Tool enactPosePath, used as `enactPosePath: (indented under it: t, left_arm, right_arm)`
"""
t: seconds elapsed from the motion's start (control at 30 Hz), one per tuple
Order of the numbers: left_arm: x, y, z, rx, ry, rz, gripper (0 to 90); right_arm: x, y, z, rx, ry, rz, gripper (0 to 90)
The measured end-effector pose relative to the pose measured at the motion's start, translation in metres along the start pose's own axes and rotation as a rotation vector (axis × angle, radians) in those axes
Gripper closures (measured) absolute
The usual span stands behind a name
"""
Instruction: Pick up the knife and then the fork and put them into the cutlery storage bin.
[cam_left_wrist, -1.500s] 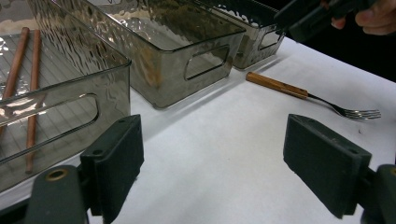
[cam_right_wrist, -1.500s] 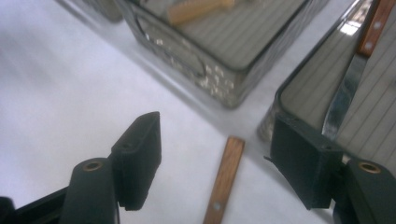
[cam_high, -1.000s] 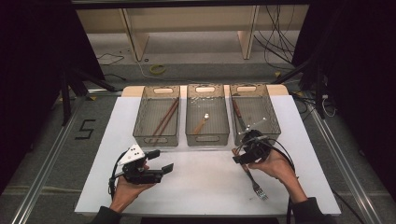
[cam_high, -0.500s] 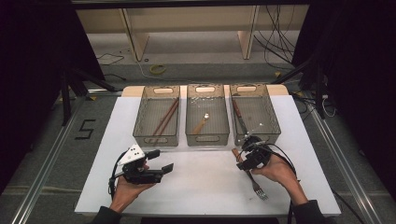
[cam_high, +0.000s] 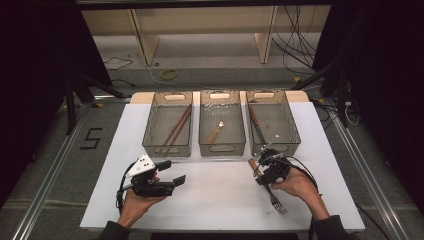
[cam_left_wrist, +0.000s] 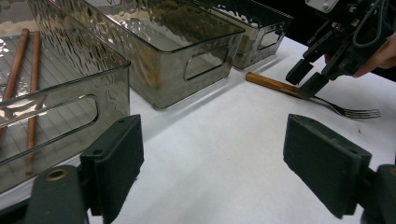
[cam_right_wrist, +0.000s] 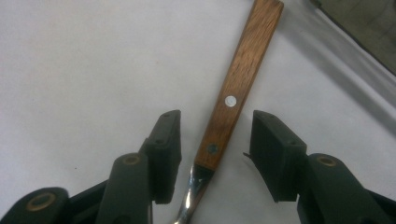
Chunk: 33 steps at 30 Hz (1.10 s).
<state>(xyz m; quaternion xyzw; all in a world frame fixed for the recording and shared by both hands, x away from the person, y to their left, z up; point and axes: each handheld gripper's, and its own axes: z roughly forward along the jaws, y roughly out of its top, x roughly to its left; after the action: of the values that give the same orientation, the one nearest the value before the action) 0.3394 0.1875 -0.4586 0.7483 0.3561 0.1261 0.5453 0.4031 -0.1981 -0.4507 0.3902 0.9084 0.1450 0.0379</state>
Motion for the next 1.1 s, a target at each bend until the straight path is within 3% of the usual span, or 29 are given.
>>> enactPosePath:
  t: [1.1]
  left_arm:
    - [-0.0007, -0.0001, 0.0004, 0.002, 0.001, 0.001, 19.5]
  right_arm:
    - [0.0033, -0.0003, 0.0067, 0.039, -0.035, -0.031, 67.2]
